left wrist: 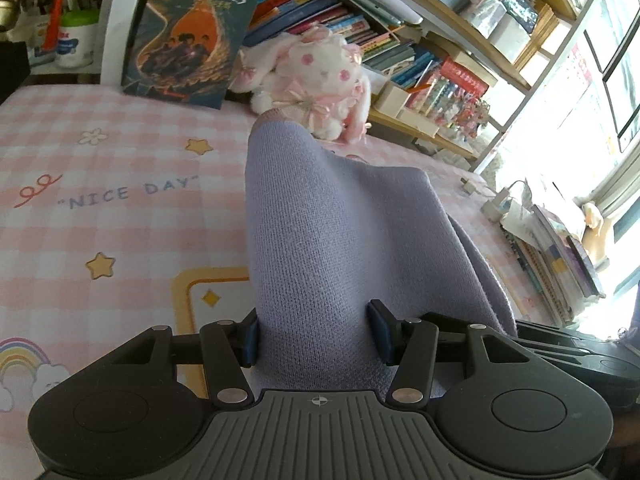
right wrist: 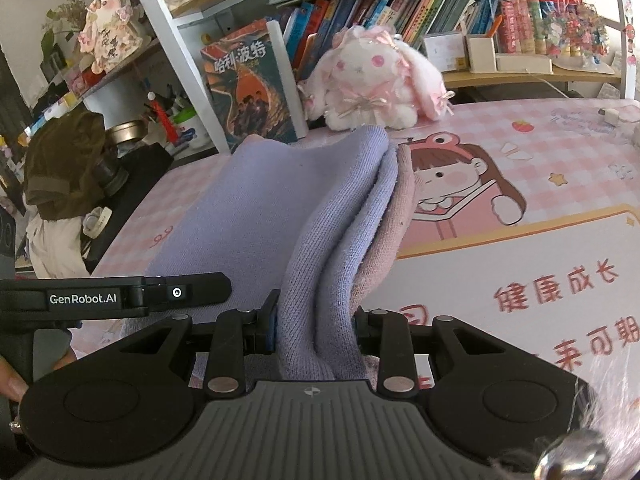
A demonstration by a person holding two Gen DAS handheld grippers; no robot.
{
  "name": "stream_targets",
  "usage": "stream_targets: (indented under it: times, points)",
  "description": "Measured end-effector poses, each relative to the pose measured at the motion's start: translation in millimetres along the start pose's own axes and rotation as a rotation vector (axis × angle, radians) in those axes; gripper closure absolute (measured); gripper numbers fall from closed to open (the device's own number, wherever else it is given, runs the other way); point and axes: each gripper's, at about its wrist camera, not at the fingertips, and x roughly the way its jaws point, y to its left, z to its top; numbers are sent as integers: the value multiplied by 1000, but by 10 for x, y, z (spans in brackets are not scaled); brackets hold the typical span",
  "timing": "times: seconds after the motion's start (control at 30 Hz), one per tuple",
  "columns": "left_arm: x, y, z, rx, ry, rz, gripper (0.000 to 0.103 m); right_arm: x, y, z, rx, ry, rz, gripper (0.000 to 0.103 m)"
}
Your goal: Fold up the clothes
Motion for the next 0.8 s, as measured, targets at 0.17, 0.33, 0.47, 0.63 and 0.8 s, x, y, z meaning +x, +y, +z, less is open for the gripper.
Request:
stream_targets:
  times: [0.17,0.33,0.47,0.63,0.8]
  points:
    - [-10,169,13,-22,3,4,51,126,129,-11,-7,16,3,75]
    - [70,334,129,-49,-3,9,51,302,205,59,-37,24,9,75]
    - [181,438,277,-63,-18,10,51,479,203,218,-68,24,19,75]
    - [401,538,515,-72,-35,13,51,730,129,476,-99,25,28,75]
    - [631,585,753,-77,-51,28,51,1015,5,764,-124,25,40,75]
